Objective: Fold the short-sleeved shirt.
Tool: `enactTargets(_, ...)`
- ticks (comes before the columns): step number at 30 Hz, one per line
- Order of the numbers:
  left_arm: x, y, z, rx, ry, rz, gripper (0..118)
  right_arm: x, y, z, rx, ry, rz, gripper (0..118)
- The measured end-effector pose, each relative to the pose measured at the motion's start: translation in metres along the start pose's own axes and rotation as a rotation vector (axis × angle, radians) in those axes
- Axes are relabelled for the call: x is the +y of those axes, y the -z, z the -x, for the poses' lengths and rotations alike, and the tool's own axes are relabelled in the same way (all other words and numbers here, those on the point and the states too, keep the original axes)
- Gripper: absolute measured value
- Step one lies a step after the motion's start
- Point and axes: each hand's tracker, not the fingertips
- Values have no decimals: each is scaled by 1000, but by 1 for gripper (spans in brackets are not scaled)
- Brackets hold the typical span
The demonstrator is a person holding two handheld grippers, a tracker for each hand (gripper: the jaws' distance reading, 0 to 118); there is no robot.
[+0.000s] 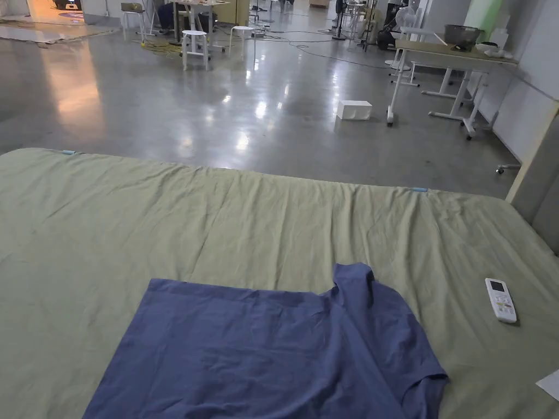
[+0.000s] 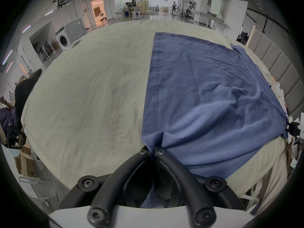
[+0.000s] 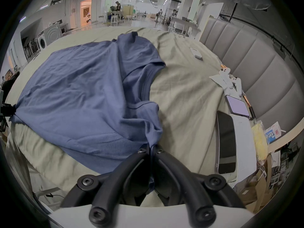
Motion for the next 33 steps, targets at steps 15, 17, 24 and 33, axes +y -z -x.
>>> enactTargets(15,83,-65,-52,-8,-25,-430,79,91,-61,32,-35,26,-449,95)
enactTargets(17,96,-78,-65,-8,-40,-527,76,107,-71,40,-27,57,-544,82)
enactTargets(24,115,-116,-101,-2,-58,-776,25,142,-94,69,-28,106,-814,23)
enactTargets(33,117,-128,-114,68,-14,-895,0,160,-101,85,-22,135,-948,0)
